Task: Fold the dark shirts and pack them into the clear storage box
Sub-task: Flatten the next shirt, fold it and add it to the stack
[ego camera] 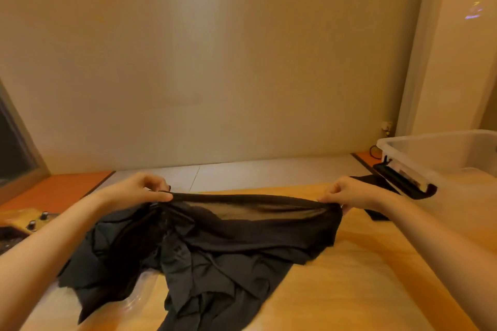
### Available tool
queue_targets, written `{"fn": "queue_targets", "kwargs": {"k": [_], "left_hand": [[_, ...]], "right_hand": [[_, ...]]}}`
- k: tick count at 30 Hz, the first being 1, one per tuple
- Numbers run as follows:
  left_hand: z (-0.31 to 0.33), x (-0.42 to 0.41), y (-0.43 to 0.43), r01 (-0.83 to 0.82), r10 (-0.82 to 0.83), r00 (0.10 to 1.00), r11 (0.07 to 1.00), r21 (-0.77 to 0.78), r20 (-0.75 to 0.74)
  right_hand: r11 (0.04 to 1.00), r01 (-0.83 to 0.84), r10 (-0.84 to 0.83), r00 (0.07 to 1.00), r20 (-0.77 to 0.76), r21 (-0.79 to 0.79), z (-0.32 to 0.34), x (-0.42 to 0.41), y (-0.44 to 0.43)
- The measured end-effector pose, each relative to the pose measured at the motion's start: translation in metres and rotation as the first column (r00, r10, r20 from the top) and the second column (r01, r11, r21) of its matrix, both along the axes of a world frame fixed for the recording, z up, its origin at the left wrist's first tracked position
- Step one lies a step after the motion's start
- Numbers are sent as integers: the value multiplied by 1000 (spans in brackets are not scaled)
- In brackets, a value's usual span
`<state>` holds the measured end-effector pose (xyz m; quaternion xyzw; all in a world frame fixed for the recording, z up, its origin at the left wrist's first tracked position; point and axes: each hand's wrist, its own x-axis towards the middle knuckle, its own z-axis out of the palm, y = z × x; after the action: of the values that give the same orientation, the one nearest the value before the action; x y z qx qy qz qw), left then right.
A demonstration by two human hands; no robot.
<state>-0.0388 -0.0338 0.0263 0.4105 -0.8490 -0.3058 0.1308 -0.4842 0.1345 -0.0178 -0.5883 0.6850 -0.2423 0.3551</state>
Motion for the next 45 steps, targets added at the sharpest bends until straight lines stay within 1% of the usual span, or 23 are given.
{"fn": "queue_targets", "kwargs": {"k": [1,3,4,5,7,10,12,13,15,17,20,22,25,28,32,34,36,37,39,41,42,44,45], "left_hand": [[-8,3,4,14,-13,996,1000,-12,90],[-22,7,14,42,-37,975,999,-17,218],[-28,9,19,60,-51,967,998,-27,250],[-32,9,26,63,-50,961,997,-38,273],[-40,11,37,51,-28,955,996,-71,294],[-51,12,51,68,-27,942,991,-113,334],[-55,14,59,71,-17,940,986,-149,341],[-55,16,62,66,-5,944,983,-173,329],[-53,19,66,51,14,959,974,-222,284],[-49,23,69,35,29,972,963,-265,233],[-47,28,70,5,56,983,945,-327,177],[-47,30,70,-11,67,987,935,-354,145],[-43,31,71,-36,94,989,905,-424,116],[-31,30,70,-87,128,990,867,-491,51],[-15,35,64,-187,188,981,816,-547,-54],[-10,36,60,-236,224,970,773,-589,-95],[-9,33,59,-251,240,965,756,-604,-101],[-10,31,60,-249,241,966,754,-608,-96],[-13,29,60,-252,246,965,752,-609,-94],[-16,30,58,-287,268,956,769,-570,-119],[-17,31,57,-310,281,950,782,-540,-139],[-18,32,57,-349,299,937,799,-490,-179],[-18,31,57,-364,305,931,804,-470,-199]], "right_hand": [[998,-29,30,999,-16,47,-6,2,3],[983,-69,74,997,-28,172,-15,8,8],[974,-65,75,996,-40,219,-18,12,10],[973,-42,60,996,-72,229,-21,16,11],[990,17,17,972,-236,139,-28,27,11],[1000,-6,-1,867,-499,-13,-37,51,10],[998,-50,11,794,-608,-47,-49,67,6],[996,-60,4,772,-635,-67,-54,73,3],[993,-6,-68,789,-611,-119,-60,77,-3],[990,70,-126,820,-559,-121,-63,76,-8],[992,91,-121,825,-553,-81,-65,73,-12],[985,109,-161,851,-500,-133,-62,71,-10],[961,159,-226,923,-310,-226,-45,66,-5],[927,215,-266,955,-135,-307,-16,56,6],[853,353,-350,933,81,-385,20,36,22],[834,405,-383,914,135,-374,29,28,27],[849,393,-380,919,108,-353,30,22,30],[864,365,-369,928,58,-346,28,21,32],[894,303,-350,932,-91,-330,21,20,36],[904,299,-372,903,-216,-305,11,20,42],[898,322,-399,884,-244,-301,8,19,45],[878,376,-446,867,-221,-295,2,15,48],[871,404,-457,875,-159,-280,1,13,49]]}}
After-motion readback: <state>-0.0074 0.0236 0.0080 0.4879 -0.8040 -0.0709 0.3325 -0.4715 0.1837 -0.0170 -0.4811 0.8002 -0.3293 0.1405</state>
